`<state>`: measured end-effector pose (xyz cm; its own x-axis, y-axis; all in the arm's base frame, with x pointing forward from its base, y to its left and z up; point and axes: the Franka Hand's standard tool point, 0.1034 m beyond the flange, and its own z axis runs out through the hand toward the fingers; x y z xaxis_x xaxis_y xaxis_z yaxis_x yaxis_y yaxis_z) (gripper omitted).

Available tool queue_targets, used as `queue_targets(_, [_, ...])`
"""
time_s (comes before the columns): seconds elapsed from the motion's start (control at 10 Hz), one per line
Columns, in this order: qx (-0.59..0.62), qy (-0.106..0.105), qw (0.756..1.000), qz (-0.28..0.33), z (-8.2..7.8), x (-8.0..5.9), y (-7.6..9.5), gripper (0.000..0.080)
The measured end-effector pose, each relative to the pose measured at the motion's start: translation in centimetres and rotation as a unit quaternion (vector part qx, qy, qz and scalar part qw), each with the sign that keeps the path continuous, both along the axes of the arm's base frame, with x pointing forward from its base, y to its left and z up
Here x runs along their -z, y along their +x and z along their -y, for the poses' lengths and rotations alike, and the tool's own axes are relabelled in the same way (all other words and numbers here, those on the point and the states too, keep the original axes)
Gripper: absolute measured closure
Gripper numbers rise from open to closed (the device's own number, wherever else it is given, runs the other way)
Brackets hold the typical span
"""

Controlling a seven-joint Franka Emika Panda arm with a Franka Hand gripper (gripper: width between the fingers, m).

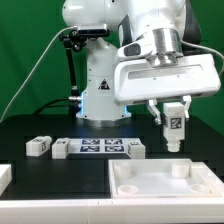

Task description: Assemble one leg

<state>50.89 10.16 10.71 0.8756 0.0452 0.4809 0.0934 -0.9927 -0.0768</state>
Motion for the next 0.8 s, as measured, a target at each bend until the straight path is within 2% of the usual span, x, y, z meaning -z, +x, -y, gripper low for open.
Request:
queue_targets(0.3, [0.000,-0.001,1.000,-0.001,0.0,0.1,0.0,0.0512])
queue_targets(0.4, [-0.014,-0.006,1.000,-0.001,-0.2,0.6,0.3,0.0512])
queue_targets(0.6, [-0.046,-0.015,0.999,0.004,-1.4,0.9,3.6,0.0512])
queue_targets(0.8, [-0.061,-0.020,0.998,-0.003,-1.6,1.3,5.8,0.0512])
